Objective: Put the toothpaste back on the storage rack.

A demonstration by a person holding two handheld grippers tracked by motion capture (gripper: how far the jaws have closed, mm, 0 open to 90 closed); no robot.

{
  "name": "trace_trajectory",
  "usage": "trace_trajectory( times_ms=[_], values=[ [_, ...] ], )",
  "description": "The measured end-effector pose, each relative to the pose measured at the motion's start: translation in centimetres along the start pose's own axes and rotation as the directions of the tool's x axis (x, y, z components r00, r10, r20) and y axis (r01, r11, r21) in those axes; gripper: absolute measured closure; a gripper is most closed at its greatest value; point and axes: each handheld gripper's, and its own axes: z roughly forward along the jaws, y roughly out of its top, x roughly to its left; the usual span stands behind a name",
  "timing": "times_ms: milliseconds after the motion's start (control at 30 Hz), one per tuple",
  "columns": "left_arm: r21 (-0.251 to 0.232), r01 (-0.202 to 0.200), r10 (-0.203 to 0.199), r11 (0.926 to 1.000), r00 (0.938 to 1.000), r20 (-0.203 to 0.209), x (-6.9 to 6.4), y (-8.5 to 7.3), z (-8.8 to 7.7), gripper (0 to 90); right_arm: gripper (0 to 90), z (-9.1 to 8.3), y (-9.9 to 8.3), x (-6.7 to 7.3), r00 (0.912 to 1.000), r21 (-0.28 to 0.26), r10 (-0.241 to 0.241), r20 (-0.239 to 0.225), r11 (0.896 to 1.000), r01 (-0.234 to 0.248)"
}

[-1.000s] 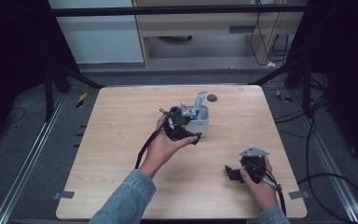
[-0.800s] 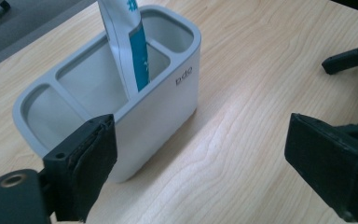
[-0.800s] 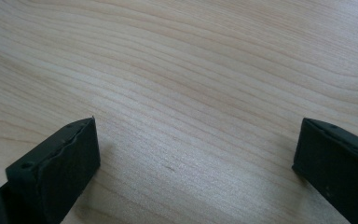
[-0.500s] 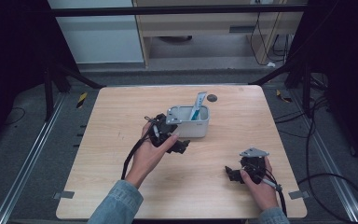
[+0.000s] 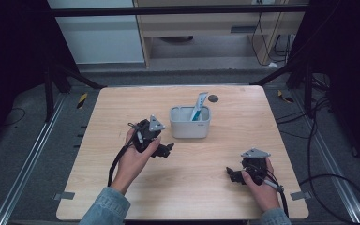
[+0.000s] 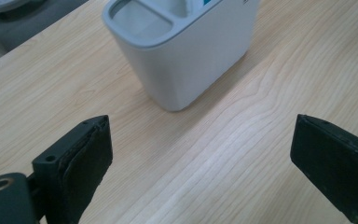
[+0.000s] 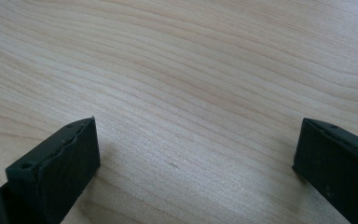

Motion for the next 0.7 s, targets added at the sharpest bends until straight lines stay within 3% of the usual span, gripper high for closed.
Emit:
trace_trajectory(
  times_ms=[300,700],
  values=[
    [0.001,0.039,-0.038,0.9993,0.9992,-0.007,1.5,-3.1,-0.1,5.1,0.4,0.0,0.0,0.0,1.0,0.001,0.0,-0.002,1.0,0.0],
    [0.037,0.105,-0.103,0.9938,0.9937,-0.044,3.5,-7.1,0.0,5.2,0.4,0.0,0.0,0.1,1.0,0.0,-0.002,-0.004,1.0,0.002]
  ],
)
